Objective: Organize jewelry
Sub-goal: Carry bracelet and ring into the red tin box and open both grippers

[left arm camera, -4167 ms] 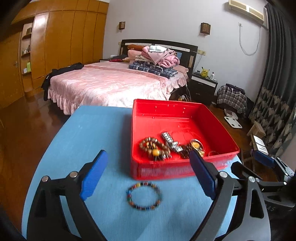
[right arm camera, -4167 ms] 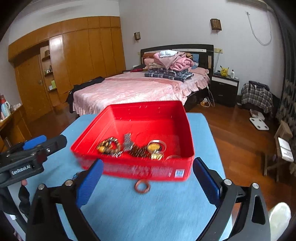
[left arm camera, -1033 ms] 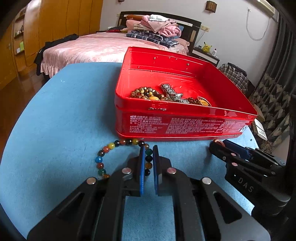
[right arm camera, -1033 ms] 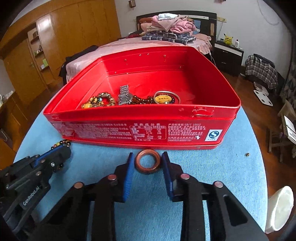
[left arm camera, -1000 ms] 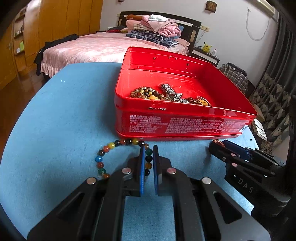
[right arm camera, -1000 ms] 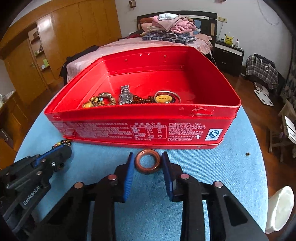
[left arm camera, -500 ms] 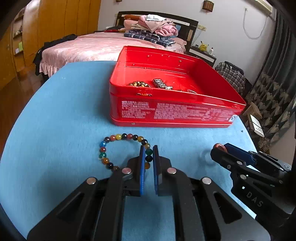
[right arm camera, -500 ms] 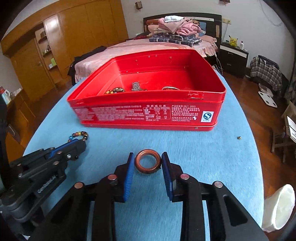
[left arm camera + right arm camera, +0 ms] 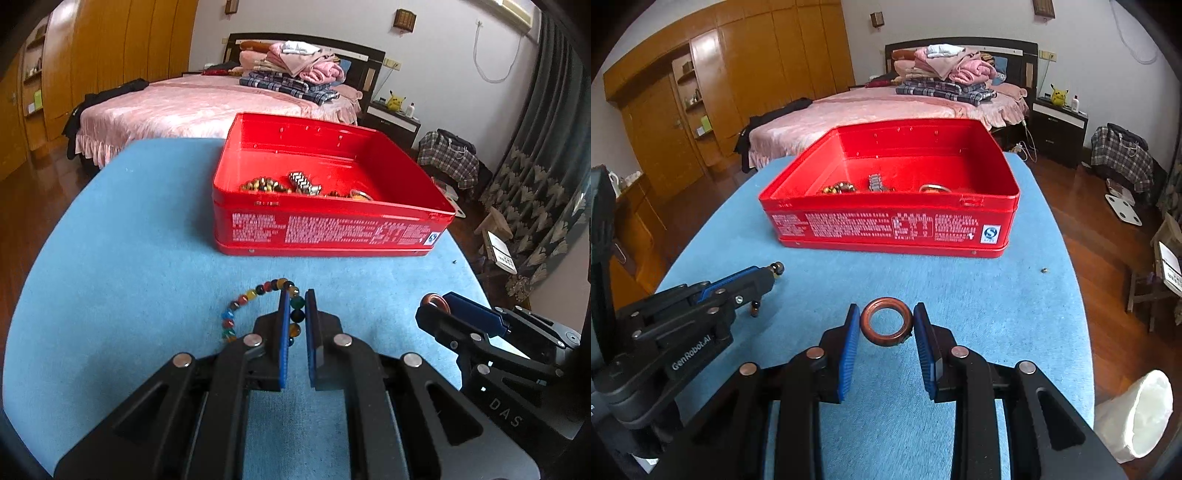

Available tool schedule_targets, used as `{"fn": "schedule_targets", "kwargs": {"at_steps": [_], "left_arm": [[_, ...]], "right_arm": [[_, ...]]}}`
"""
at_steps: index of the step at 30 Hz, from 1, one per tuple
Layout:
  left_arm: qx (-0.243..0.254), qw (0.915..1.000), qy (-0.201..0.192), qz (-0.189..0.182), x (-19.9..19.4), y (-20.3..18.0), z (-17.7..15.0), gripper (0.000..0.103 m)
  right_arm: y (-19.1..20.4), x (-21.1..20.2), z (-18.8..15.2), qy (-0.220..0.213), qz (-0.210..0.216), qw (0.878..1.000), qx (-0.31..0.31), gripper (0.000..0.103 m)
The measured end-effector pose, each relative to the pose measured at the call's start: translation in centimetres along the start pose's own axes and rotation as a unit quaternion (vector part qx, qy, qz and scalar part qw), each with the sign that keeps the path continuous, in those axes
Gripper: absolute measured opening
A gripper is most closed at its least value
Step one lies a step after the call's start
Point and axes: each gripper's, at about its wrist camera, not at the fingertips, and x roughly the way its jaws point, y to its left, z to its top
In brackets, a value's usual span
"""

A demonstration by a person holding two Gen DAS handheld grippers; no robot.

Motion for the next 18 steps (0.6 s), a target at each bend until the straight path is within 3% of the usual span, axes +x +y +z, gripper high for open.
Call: {"fn": "schedule_targets", "kwargs": {"at_steps": [18], "left_arm": [[0.012,0.9987,-0.049,-0.009,-3.8,-1.1,2.3,0.006]], "right_arm": [[0.4,-3.7,2.4,-0.056,0.003,0.998,-0.013,0.029]]}}
